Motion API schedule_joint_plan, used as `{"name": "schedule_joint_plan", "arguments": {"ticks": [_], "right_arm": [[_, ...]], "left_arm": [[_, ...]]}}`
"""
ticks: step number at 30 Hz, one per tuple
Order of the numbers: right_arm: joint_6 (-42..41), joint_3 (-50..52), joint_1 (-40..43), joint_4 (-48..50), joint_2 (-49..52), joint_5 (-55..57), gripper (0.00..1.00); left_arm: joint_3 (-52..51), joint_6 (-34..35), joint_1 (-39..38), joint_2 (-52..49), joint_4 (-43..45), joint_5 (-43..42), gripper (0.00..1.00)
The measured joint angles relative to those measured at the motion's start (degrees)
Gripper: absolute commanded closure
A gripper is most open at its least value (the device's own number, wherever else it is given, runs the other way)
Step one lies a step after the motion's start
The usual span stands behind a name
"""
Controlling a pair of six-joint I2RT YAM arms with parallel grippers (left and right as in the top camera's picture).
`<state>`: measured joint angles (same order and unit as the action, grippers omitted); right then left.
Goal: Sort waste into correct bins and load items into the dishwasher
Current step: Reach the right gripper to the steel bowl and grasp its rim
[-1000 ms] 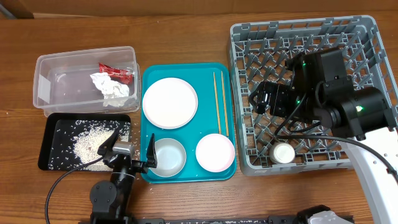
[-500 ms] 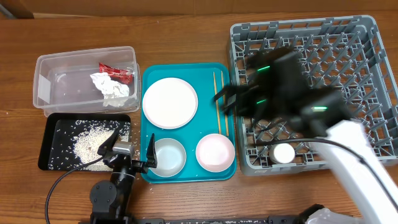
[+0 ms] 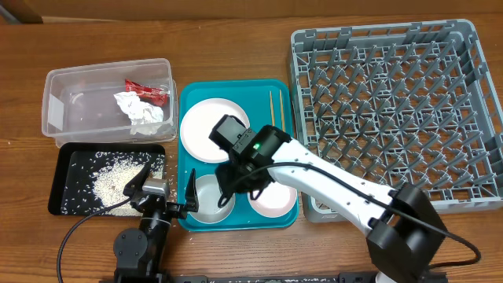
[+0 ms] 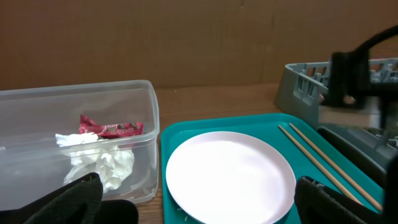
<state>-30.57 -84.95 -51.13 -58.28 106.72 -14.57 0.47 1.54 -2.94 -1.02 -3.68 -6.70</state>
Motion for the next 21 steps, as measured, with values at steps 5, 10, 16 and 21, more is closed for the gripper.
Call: {"name": "schedule_joint_plan", "arguments": {"ticks": [5, 10, 16, 21], "right_arm": [[-0.8, 0.0, 0.0, 4.9, 0.8, 2.9, 0.5], [-2.0, 0.0, 0.0, 6.4, 5.5, 2.2, 0.51], [-2.9, 0.0, 0.0, 6.3, 9.2, -1.2, 0.85], [-4.3, 0.0, 0.2, 6.4, 9.3, -2.2, 0.96]], "left_arm": [[0.0, 0.0, 0.0, 0.0, 0.0, 0.0, 0.0], [0.0, 0.0, 0.0, 0.0, 0.0, 0.0, 0.0], [0.0, 0.0, 0.0, 0.0, 0.0, 0.0, 0.0], [0.0, 0.0, 0.0, 0.0, 0.0, 0.0, 0.0]]}}
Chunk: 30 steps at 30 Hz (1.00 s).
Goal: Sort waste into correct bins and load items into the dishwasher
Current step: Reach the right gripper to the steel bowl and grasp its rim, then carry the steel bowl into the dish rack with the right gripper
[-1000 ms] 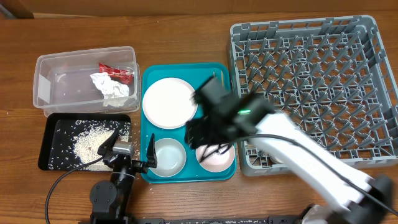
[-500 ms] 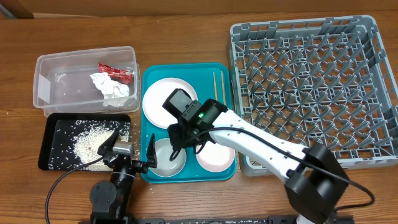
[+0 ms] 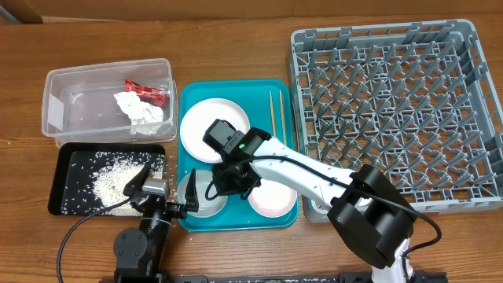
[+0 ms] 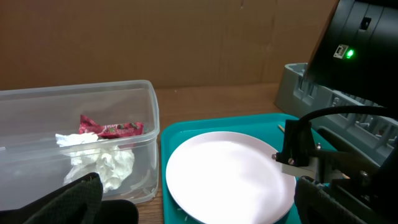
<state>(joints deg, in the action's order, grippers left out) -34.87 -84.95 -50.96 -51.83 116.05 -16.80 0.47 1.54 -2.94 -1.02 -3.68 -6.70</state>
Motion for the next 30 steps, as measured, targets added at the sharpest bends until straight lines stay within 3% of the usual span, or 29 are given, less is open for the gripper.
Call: {"name": "schedule_joint_plan", "arguments": {"ticks": [8, 16, 23, 30], "right_arm": [[-0.6, -0.5, 1.9, -4.8, -0.4, 2.4, 0.96], [-0.6, -2.1, 3.5, -9.1, -11.5, 17.8, 0.96], [-2.1, -3.7, 6.3, -12.3, -24.9, 48.4, 0.96], [0.5, -3.8, 9.6, -13.4, -25.1, 76.8, 0.96]], "left_arm": [[0.0, 0.0, 0.0, 0.0, 0.0, 0.0, 0.0], [0.0, 0.0, 0.0, 0.0, 0.0, 0.0, 0.0], [0.0, 0.0, 0.0, 0.0, 0.0, 0.0, 0.0], [0.0, 0.0, 0.0, 0.0, 0.0, 0.0, 0.0]]}}
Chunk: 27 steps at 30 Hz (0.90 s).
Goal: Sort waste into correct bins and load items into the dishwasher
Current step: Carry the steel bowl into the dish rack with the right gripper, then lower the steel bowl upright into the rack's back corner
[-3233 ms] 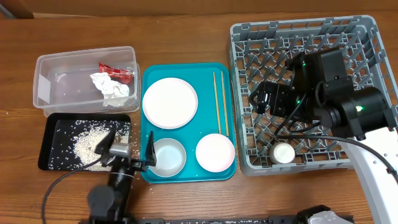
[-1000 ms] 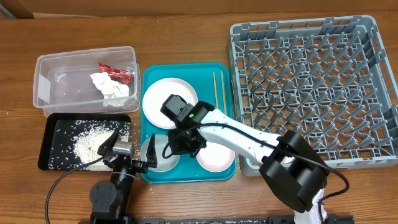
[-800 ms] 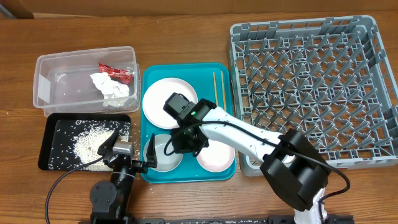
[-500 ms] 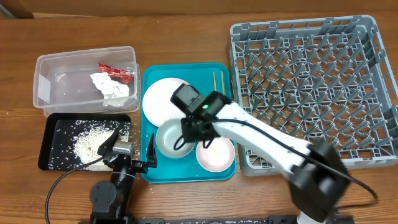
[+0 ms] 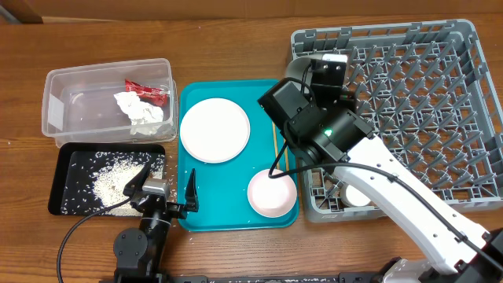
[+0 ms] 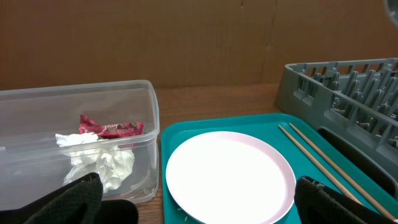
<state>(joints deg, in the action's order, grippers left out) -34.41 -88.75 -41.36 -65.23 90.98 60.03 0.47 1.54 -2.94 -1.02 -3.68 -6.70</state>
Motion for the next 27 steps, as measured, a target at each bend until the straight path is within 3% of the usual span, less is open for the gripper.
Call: {"name": "schedule_joint_plan", "arguments": {"ticks": [4, 9, 17, 27], "right_arm": [[3.7, 0.0, 2.9, 0.1, 1.5, 9.5, 0.96], [7.5, 0.0, 10.3, 0.0, 4.2, 13.7, 0.96], [10.6, 0.0, 21.5, -2.3, 10.3, 8.7, 0.96], [10.6, 2.5, 23.1, -4.3, 15.5, 3.6, 0.96]], "left_arm": [[0.0, 0.0, 0.0, 0.0, 0.0, 0.0, 0.0], [0.0, 0.0, 0.0, 0.0, 0.0, 0.0, 0.0], [0.0, 0.0, 0.0, 0.0, 0.0, 0.0, 0.0], [0.0, 0.0, 0.0, 0.0, 0.0, 0.0, 0.0]]}}
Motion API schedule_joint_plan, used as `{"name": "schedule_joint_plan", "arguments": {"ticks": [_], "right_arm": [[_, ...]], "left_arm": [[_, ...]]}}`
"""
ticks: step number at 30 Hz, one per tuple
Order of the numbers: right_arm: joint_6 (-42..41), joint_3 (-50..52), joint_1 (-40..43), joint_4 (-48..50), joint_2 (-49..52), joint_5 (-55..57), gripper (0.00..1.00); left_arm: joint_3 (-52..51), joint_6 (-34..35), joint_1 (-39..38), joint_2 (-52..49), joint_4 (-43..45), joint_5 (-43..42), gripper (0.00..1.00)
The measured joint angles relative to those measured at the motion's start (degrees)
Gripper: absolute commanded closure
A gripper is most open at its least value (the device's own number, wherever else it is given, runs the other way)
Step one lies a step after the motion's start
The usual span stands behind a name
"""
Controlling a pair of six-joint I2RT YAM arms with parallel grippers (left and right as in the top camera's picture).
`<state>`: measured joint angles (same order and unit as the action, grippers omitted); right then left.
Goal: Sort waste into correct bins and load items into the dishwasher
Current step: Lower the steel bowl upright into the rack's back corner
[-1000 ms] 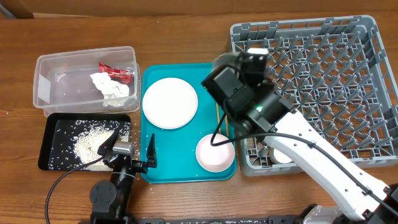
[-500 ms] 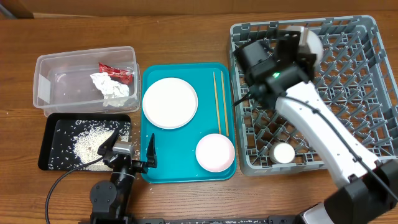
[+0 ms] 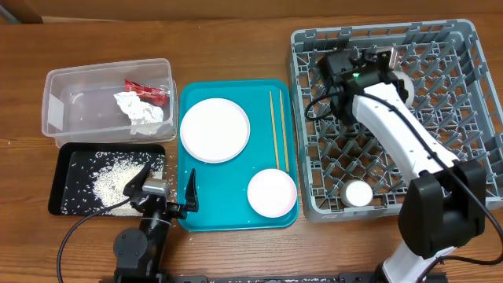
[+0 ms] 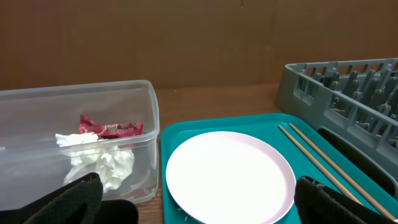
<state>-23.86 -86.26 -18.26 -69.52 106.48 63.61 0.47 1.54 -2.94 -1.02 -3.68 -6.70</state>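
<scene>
My right gripper (image 3: 383, 60) hangs over the far part of the grey dish rack (image 3: 471, 118), shut on a pale bowl (image 3: 401, 82) that shows just beside its fingers. A teal tray (image 3: 196, 218) carries a white plate (image 3: 214, 130), a pair of chopsticks (image 3: 277, 130) and a small pinkish bowl (image 3: 272, 192). My left gripper (image 3: 161, 196) rests open at the tray's near left corner. Its wrist view has a dark finger (image 4: 74, 199) in each lower corner, and the plate (image 4: 230, 177) lies beyond them.
A clear bin (image 3: 59, 102) at the back left holds a red wrapper (image 3: 148, 90) and crumpled paper (image 3: 140, 108). A black tray (image 3: 63, 169) with scattered rice sits in front of it. A white cup (image 3: 360, 193) stands in the rack's near part.
My right gripper was at the rack's far left corner with the bowl and is now further right over the rack's far rows. The left arm and the tray's contents are unchanged.
My right gripper was low over the tray's near side between two bowls. Then it was down on the left one. Later that bowl was gone from the tray and the gripper was at the rack's far left corner, and now it is over the rack.
</scene>
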Motion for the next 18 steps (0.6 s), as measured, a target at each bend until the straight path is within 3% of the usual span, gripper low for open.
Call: {"name": "schedule_joint_plan", "arguments": {"ticks": [9, 18], "right_arm": [[-2.4, 0.9, -3.8, -4.3, 0.0, 1.2, 0.96], [-2.7, 0.9, -4.5, -1.9, 0.0, 5.7, 0.96]], "left_arm": [[0.0, 0.0, 0.0, 0.0, 0.0, 0.0, 0.0], [0.0, 0.0, 0.0, 0.0, 0.0, 0.0, 0.0]]}}
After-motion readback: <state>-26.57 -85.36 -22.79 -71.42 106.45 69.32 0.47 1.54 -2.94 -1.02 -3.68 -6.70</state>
